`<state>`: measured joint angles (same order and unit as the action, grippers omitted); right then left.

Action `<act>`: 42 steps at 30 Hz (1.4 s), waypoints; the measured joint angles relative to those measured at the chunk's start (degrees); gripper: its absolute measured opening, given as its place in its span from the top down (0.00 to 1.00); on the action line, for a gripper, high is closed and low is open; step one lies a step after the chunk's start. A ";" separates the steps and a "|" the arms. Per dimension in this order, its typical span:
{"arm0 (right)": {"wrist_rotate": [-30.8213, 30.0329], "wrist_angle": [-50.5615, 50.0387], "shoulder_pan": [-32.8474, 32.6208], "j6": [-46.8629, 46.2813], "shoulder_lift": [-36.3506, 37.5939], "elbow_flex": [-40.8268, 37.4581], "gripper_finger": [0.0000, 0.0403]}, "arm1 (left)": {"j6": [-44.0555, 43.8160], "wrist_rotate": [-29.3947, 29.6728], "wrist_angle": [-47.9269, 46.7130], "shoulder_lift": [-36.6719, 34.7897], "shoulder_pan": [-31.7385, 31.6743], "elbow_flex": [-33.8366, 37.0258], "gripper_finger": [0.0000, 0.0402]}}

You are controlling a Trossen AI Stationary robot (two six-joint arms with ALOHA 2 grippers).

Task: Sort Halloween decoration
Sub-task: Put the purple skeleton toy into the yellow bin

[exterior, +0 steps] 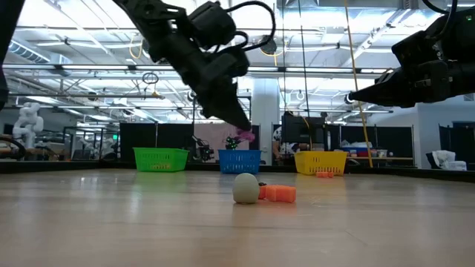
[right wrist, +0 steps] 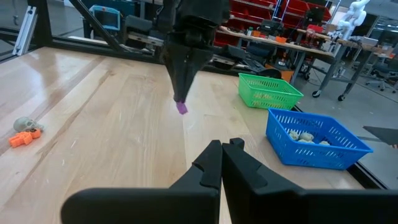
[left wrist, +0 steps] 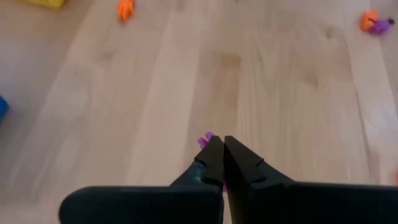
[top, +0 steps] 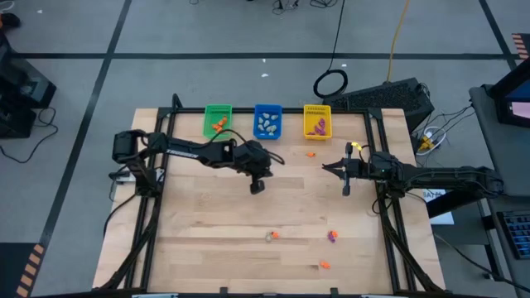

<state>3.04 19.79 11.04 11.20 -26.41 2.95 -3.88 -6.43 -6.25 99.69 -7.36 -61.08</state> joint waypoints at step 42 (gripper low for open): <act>-0.01 -2.54 0.01 0.00 -0.02 0.01 1.00 | -1.71 1.55 25.62 20.01 -6.52 -20.50 1.00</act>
<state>3.03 17.25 11.05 11.20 -26.44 2.96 -5.59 -4.88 19.37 119.70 -13.88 -81.58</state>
